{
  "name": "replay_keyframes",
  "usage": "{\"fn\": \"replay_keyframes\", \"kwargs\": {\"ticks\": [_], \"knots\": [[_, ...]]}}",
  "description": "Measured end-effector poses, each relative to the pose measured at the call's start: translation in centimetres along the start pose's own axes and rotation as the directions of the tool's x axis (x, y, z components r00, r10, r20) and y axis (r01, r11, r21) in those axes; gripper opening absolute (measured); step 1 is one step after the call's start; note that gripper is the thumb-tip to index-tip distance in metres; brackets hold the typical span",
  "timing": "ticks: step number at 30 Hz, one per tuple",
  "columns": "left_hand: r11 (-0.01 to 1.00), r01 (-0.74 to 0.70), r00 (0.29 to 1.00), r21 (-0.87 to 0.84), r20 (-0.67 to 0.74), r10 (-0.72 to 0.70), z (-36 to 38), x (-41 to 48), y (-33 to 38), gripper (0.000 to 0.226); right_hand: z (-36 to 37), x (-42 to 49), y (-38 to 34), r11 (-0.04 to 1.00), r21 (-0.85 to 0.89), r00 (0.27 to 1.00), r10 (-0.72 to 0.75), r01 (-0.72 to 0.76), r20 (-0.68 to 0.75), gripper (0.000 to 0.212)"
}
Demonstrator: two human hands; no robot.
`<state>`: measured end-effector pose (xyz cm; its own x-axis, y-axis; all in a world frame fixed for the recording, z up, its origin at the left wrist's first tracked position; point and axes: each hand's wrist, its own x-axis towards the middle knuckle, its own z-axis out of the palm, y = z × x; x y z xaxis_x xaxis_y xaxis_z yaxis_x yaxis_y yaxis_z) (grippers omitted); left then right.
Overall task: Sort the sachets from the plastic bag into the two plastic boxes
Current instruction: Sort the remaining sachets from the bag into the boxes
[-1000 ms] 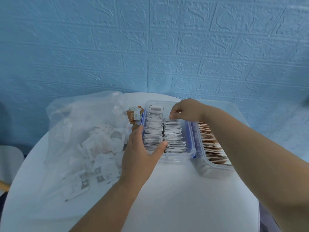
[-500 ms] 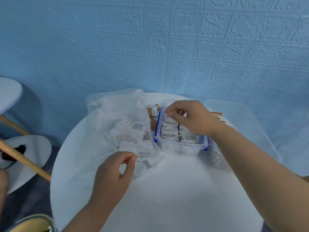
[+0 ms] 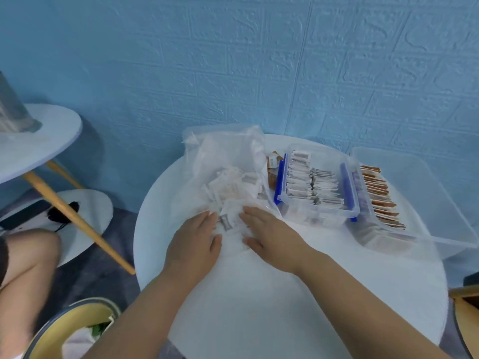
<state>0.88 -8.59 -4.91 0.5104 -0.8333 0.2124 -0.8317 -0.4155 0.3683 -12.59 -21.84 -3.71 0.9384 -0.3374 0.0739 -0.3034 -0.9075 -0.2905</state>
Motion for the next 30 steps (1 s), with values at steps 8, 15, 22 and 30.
{"fn": "replay_keyframes", "kwargs": {"ticks": [8, 15, 22, 30], "knots": [[0.953, -0.137, 0.990, -0.272, 0.006, 0.144, -0.1, -1.9, -0.4, 0.057, -0.1, -0.2, -0.6, 0.991, 0.131, 0.999, 0.033, -0.032, -0.002, 0.047], [0.952, -0.031, 0.988, -0.303, -0.156, -0.018, -0.8, -1.4, -0.2, 0.057, 0.0, -0.7, -0.4, 0.977, 0.185, 0.977, 0.133, -0.102, -0.167, 0.036], [0.981, -0.129, 0.990, -0.147, 0.031, 0.135, 0.7, -1.2, 0.5, 0.070, 0.2, -1.2, -1.0, 0.949, 0.310, 0.987, 0.104, -0.062, -0.121, 0.038], [0.991, -0.039, 0.998, -0.131, 0.053, 0.046, 0.0, -0.8, 0.3, 0.043, -0.4, -1.0, -1.0, 0.972, 0.162, 0.978, 0.187, -0.170, -0.096, 0.047]]}}
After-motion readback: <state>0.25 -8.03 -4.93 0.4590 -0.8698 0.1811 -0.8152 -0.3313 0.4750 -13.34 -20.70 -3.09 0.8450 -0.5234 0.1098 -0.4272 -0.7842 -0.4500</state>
